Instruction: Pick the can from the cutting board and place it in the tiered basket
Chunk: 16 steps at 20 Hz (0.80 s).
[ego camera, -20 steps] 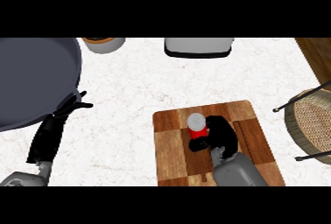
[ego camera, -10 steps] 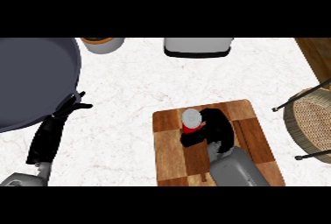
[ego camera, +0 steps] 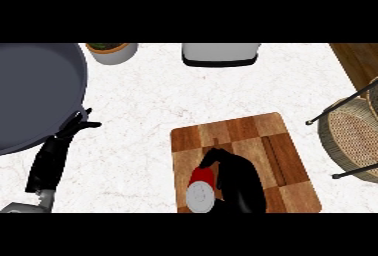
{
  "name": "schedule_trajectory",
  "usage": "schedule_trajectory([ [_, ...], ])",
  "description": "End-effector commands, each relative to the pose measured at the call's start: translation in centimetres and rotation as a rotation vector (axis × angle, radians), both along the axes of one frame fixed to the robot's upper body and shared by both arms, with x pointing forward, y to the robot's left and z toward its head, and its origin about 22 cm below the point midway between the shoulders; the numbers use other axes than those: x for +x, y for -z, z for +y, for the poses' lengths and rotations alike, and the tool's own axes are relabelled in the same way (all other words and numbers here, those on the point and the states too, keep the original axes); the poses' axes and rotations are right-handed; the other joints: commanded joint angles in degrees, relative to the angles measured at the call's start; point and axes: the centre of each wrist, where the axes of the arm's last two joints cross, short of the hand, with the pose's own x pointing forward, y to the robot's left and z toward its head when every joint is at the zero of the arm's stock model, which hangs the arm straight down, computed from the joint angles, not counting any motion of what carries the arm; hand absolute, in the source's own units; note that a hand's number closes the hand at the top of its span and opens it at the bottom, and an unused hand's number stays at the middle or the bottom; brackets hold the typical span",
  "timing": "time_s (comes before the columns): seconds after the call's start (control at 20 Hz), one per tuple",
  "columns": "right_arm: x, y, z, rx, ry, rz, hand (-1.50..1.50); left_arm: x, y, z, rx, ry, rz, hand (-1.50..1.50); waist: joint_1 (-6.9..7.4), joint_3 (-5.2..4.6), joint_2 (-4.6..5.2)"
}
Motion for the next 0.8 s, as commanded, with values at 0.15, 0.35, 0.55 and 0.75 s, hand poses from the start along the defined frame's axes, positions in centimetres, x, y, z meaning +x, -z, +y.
schedule_trajectory([
  [0.15, -6.4, -6.9, -4.6, 0.032, -0.120, -0.386, 1.50, 1.4, -1.6, 2.4, 0.038, -0.089, -0.029, 0.00, -2.05, 0.11, 0.01],
  [0.35, -8.9, -10.9, -7.9, 0.048, -0.051, -0.543, 1.50, 2.1, -2.4, 2.1, 0.030, -0.074, -0.041, 0.00, -1.36, 0.15, 0.51],
  [0.55, -9.7, -13.6, -10.1, -0.013, 0.010, -0.638, 1.50, 1.4, -1.7, 2.0, 0.022, -0.074, -0.038, 0.00, -0.81, 0.09, 0.62],
  [0.75, -8.0, -14.9, -12.0, -0.175, 0.029, -0.678, 1.50, 1.7, -2.5, 1.0, 0.031, -0.059, -0.046, 0.00, -0.24, 0.15, 0.76],
])
